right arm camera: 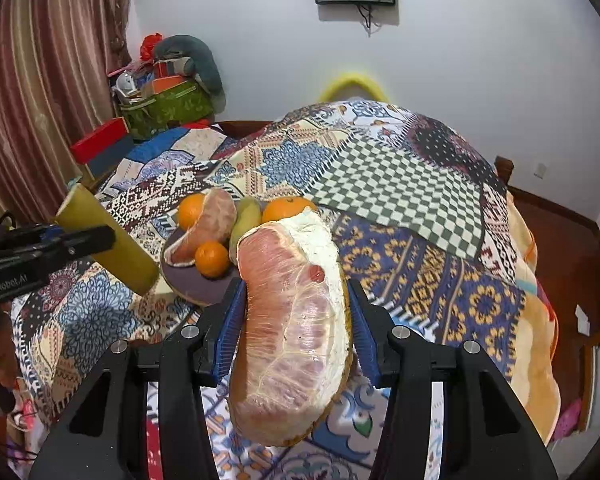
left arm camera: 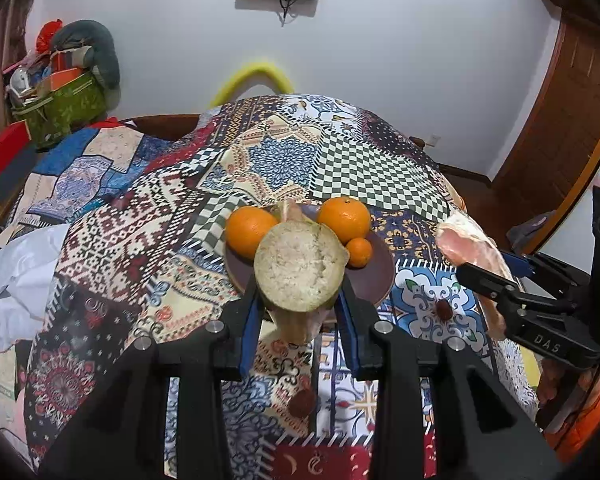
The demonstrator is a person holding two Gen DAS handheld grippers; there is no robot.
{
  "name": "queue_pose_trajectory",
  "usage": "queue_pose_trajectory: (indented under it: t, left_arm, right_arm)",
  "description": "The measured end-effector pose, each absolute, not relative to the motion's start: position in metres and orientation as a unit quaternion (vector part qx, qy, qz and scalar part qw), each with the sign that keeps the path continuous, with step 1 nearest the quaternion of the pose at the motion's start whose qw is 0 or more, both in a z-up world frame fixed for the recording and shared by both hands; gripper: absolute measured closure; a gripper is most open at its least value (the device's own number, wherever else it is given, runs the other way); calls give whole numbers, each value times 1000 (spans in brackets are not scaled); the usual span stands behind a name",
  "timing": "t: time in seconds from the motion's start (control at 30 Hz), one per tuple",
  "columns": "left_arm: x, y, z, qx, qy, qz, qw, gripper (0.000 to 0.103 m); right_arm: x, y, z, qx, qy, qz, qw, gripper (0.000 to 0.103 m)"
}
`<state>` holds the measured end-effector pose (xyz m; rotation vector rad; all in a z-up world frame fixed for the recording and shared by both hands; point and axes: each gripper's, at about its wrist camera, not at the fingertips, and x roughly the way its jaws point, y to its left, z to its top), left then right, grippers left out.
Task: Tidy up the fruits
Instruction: 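Set the banana on the plate with the left gripper while the right gripper places the pomelo segment there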
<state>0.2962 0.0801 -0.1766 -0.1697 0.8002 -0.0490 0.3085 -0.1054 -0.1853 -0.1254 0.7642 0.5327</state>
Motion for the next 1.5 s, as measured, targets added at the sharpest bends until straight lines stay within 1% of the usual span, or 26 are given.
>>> queue_pose_trajectory:
  t: [0.4, 0.73, 1.0, 1.27, 1.5]
  left_arm:
    - [326, 76, -189, -80, 400, -36, 913, 69]
    - [349, 84, -196, -97, 396, -38, 912, 69]
    - [358, 83, -196, -88, 388, -35, 917, 69]
    - [347, 86, -197, -92, 393, -31, 914, 69]
    - [322, 80, -179, -84, 379, -29, 921, 69]
  right_arm:
    - [339, -73, -201, -49, 381, 279, 880, 57]
    - [364, -50, -215, -53, 391, 278, 876, 57]
    - [374, -42, -226, -48, 411, 287, 864, 56]
    - [367, -52, -214, -46, 406, 284, 867, 56]
    - [344, -68, -193, -53, 386, 282, 877, 56]
